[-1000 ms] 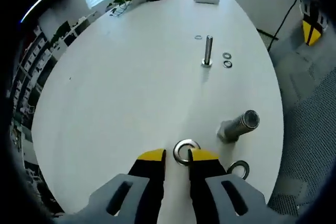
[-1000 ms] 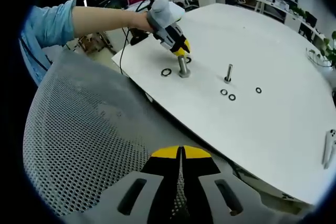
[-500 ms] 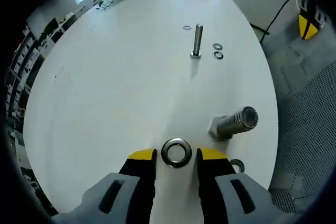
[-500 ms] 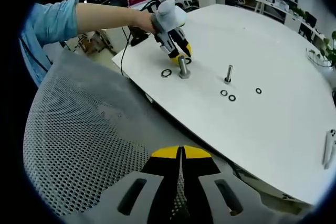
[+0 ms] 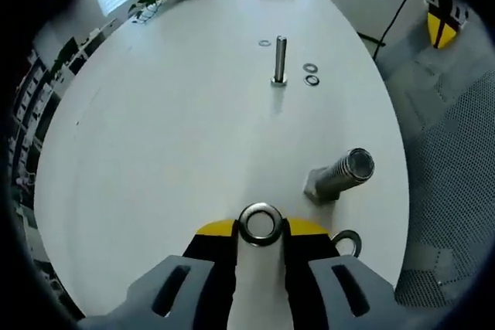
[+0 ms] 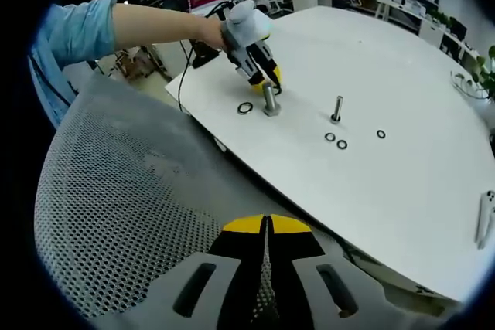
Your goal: Place the washer onto the threaded stud by aligning its center hole with the stud, sliding it down to the base, and recovering from edge contact or off-axis alignment until the washer reaches the visible bottom stop.
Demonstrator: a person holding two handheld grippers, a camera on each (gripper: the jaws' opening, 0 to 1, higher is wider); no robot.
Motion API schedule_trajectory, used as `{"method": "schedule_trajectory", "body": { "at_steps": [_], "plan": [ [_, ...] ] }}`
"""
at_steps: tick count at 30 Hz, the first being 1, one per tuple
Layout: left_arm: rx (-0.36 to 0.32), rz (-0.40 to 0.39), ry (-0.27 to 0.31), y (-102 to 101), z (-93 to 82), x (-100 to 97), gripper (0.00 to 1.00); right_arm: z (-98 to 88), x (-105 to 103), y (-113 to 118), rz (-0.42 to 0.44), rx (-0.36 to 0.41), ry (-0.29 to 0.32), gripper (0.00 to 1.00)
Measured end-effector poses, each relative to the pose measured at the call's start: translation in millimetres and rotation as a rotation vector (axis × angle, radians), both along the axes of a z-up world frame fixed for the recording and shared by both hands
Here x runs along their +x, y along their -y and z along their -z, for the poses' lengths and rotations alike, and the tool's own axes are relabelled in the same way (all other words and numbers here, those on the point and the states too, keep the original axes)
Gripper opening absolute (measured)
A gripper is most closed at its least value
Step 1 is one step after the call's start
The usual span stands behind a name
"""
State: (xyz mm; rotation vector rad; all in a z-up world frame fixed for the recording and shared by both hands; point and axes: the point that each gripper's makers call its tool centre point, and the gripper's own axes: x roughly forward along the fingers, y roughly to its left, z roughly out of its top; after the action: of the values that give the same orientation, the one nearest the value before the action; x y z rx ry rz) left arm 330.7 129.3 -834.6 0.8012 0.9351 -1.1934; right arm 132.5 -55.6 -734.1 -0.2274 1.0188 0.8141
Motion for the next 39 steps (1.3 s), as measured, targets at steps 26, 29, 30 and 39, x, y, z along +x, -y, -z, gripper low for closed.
{"method": "schedule_trajectory", "body": {
  "at_steps": [26,29,30,39],
  "plan": [
    [-0.032,-0.042,0.063,10,-24.0,4.1,0.19,-0.8,0,-1,-0.008,0.005,0.002,0.04],
    [-0.034,-0.041,0.062,10,-30.7,2.4,0.19,-0.6,0,-1,-0.012,0.005,0.0,0.04],
    [-0.032,-0.04,0.061,10,-33.6,1.2,0.19,-0.6,-1,-2,-0.013,0.006,-0.001,0.04],
    [-0.028,-0.013,0.027,11,-56.0,-10.9,0.19,0.7,-1,-2,-0.014,0.005,-0.009,0.04]
  ]
}}
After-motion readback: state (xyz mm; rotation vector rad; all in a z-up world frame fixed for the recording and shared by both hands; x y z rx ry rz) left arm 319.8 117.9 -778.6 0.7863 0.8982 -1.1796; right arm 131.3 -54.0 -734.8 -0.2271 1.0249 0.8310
